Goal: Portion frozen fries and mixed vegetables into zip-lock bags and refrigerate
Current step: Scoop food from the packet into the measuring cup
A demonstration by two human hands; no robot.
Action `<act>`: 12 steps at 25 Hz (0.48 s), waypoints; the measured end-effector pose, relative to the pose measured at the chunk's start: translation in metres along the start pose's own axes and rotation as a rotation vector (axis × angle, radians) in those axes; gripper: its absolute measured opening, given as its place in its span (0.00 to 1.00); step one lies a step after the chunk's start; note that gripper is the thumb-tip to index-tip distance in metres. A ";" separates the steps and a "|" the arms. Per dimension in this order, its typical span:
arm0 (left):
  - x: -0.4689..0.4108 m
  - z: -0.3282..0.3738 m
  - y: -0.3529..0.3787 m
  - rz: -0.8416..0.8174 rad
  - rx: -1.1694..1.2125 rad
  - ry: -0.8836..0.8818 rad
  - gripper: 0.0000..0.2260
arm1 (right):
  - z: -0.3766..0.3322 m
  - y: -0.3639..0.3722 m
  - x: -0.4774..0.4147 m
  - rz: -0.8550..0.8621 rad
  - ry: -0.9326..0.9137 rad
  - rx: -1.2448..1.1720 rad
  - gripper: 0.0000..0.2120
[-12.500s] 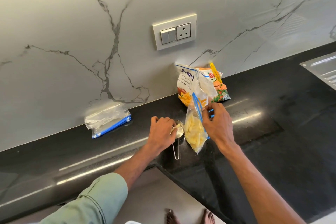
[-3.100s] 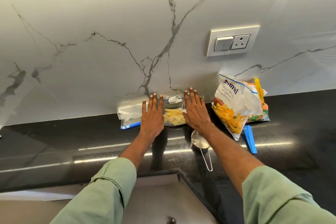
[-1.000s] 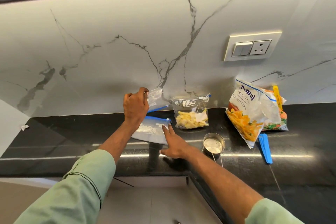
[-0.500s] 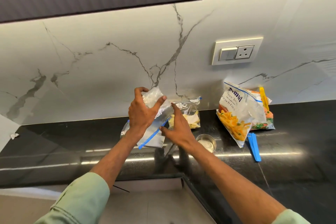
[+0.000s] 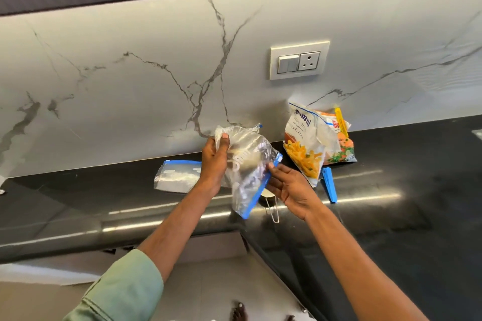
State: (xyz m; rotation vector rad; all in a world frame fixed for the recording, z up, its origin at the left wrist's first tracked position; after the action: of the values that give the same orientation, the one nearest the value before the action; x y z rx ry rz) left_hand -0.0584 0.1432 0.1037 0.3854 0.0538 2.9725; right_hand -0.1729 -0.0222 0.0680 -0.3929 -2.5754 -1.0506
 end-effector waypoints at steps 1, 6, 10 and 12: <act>0.007 -0.003 0.005 -0.002 -0.068 0.028 0.15 | -0.006 -0.006 0.004 0.047 -0.092 0.079 0.06; 0.025 0.010 0.032 -0.033 -0.747 0.671 0.26 | -0.033 -0.019 0.014 0.093 -0.466 0.582 0.09; 0.037 0.030 0.065 -0.259 -0.775 0.752 0.13 | -0.051 -0.006 0.019 0.009 -0.604 0.764 0.08; 0.037 0.034 0.070 -0.254 -0.655 0.717 0.08 | -0.057 -0.006 0.020 0.013 -0.627 0.776 0.06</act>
State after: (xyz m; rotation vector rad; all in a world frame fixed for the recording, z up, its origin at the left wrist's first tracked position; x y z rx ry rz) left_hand -0.0944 0.0801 0.1495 -0.6987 -0.7053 2.5142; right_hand -0.1815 -0.0644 0.1111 -0.5800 -3.2309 0.1820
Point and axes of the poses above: each hand's wrist, its own x-axis away from the middle knuckle, its own y-axis out of the palm, z = x × y, the point moved 2 cm from there along -x, towards the middle knuckle, and after that the axes turned 5 degrees about -x, right-handed, at the moved point
